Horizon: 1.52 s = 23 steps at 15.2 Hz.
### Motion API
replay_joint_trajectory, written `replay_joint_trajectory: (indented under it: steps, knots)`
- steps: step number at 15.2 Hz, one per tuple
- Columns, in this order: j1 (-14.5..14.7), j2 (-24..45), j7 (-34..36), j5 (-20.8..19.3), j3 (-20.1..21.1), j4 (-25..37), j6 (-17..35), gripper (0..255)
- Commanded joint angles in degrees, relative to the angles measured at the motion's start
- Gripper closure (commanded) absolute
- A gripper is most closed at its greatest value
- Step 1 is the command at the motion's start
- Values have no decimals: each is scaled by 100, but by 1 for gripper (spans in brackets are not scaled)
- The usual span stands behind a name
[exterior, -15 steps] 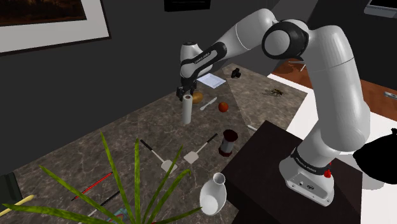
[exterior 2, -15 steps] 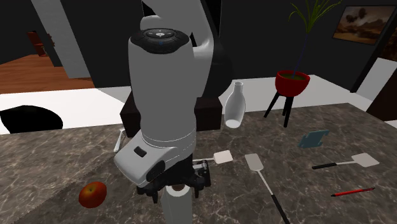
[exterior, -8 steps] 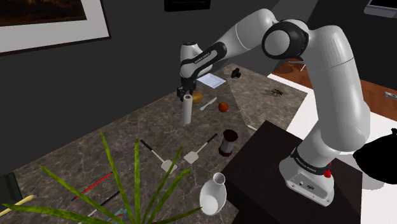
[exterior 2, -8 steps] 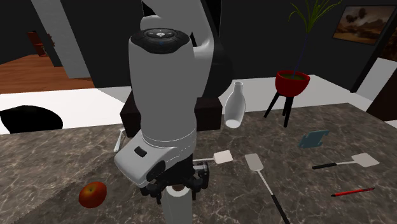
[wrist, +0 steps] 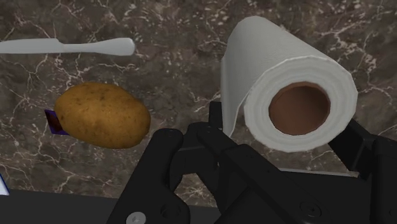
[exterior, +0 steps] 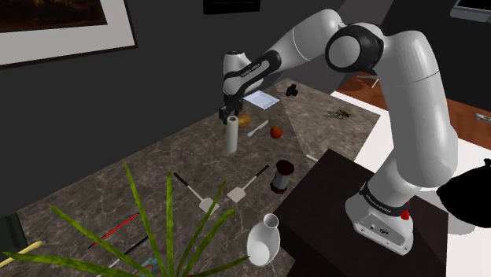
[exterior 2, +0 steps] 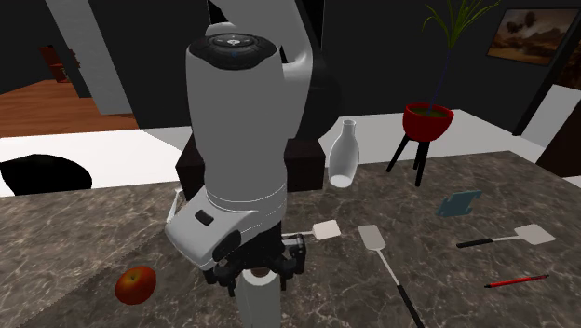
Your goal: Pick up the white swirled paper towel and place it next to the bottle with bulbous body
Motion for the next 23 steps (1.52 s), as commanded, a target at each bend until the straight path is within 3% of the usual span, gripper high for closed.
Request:
replay_joint_trajectory:
  steps: [1, 23]
  knots:
    - [-1, -87, -4, 4, 3, 8, -94, 255]
    - [-19, -1004, -61, 59, 38, 305, -1308, 255]
